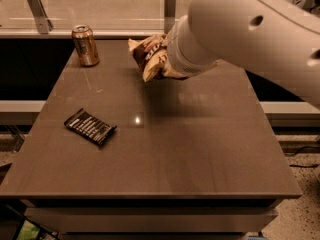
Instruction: Move brown chip bag near rxbar chocolate
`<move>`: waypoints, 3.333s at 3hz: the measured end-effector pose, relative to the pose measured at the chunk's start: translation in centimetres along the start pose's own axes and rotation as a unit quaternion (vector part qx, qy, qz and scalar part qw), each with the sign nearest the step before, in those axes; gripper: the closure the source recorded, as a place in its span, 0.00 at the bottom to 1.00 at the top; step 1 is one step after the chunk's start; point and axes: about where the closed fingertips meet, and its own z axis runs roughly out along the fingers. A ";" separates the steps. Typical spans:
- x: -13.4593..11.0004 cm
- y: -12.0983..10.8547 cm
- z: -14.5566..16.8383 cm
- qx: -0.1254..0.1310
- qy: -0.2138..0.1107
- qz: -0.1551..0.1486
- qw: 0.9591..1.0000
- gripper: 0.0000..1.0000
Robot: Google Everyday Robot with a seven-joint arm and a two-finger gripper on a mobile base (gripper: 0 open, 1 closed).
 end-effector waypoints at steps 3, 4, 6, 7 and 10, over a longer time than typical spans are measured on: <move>-2.9 3.7 1.9 -0.028 -0.081 -0.076 0.993 1.00; -3.7 4.4 2.4 -0.031 -0.117 -0.102 0.987 1.00; -4.6 6.9 3.4 -0.040 -0.173 -0.120 0.977 1.00; -3.7 8.0 3.5 -0.033 -0.165 -0.105 0.980 0.82; -4.2 8.0 3.1 -0.030 -0.164 -0.110 0.980 0.12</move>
Offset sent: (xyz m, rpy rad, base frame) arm -0.0239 0.0382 -0.0422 -0.0090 0.0101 0.2506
